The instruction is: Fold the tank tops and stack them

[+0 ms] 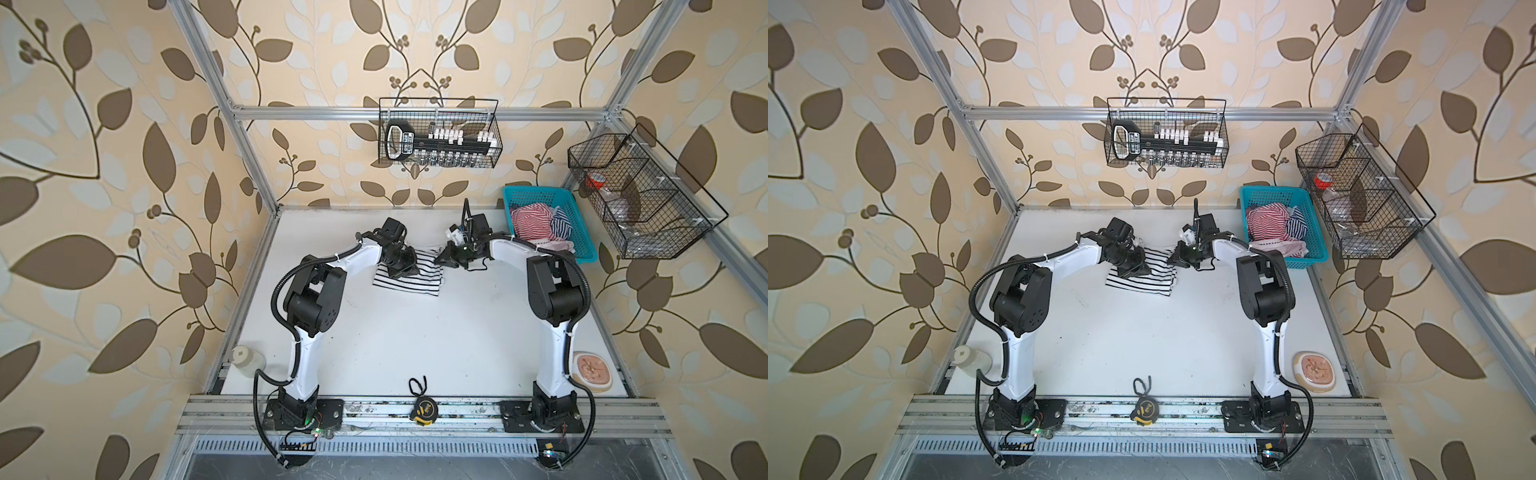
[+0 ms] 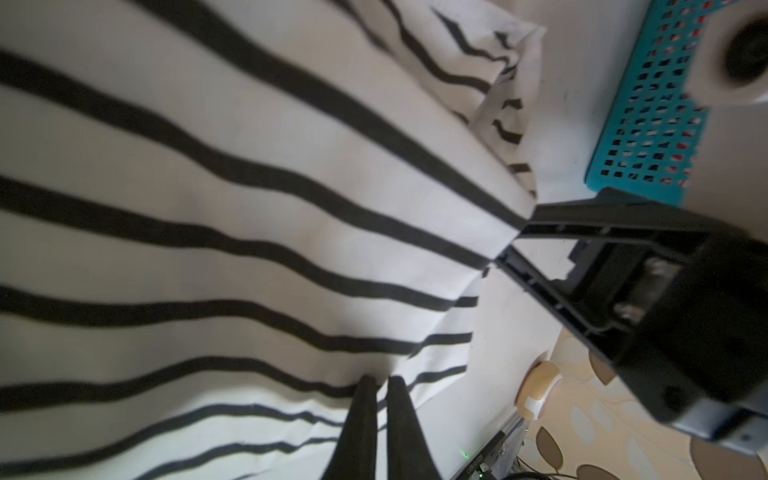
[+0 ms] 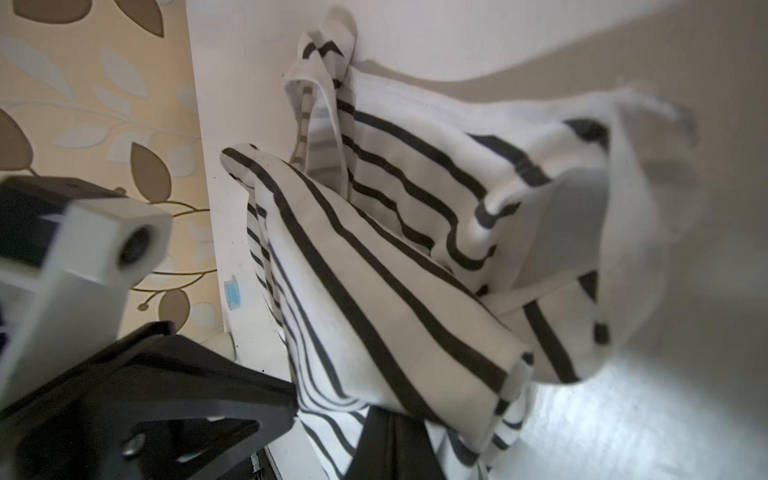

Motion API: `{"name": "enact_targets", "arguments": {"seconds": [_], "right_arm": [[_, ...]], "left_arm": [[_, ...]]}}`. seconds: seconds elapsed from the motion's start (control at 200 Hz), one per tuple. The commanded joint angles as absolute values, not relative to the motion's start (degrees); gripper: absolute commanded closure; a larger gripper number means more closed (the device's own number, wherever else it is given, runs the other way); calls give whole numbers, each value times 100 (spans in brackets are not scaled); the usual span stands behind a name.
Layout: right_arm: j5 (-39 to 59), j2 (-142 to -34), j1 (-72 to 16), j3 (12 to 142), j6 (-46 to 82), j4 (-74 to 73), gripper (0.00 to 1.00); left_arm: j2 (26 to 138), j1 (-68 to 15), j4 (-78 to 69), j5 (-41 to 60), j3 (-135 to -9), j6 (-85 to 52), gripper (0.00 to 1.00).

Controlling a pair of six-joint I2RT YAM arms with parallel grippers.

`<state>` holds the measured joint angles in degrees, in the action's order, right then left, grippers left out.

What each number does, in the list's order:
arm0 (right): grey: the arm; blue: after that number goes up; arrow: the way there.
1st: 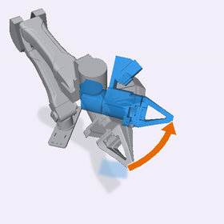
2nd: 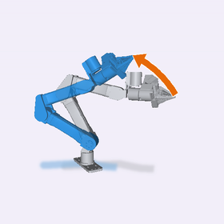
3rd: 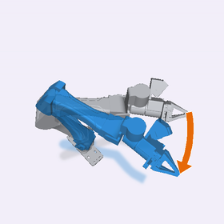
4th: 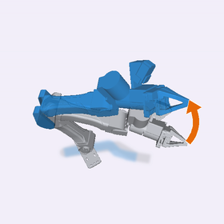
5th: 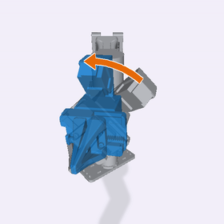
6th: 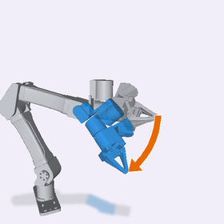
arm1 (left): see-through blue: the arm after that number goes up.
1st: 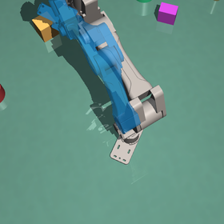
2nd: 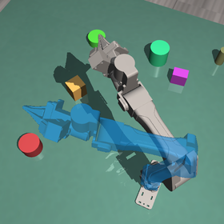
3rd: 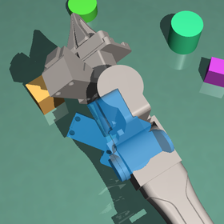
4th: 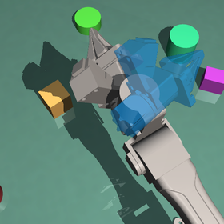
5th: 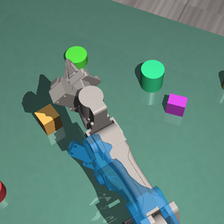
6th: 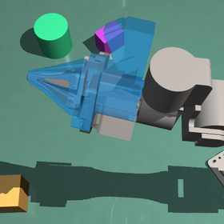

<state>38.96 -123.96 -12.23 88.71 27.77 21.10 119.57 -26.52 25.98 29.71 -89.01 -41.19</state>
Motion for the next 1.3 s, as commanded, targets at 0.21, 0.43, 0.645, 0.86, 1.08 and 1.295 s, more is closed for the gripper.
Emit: {"name": "enact_targets", "arguments": {"seconds": [0.21, 0.43, 0.645, 0.86, 1.08, 1.295], "right_arm": [[4122, -13188, -1025, 9524, 3110, 1918, 100], [4062, -12742, -958, 9294, 3082, 1886, 100], [3979, -11690, -1251, 8353, 2979, 1699, 89], [3784, -11168, -1559, 7375, 3139, 1388, 89], [3847, -11237, -1695, 6828, 3356, 974, 90], [3789, -11327, -1559, 6429, 3331, 872, 91]], "left_arm": [[12135, -2593, 2513, 3173, -8945, -4085, 89], [11970, -2593, 2991, 3058, -9640, -3833, 86], [12470, -2532, 3690, 2883, -10734, -3456, 85], [12946, -2347, 3627, 2870, -11017, -3523, 85], [13314, -2255, 3294, 2936, -11097, -3658, 85], [13571, -2102, 3135, 2939, -11136, -3751, 85]]}}
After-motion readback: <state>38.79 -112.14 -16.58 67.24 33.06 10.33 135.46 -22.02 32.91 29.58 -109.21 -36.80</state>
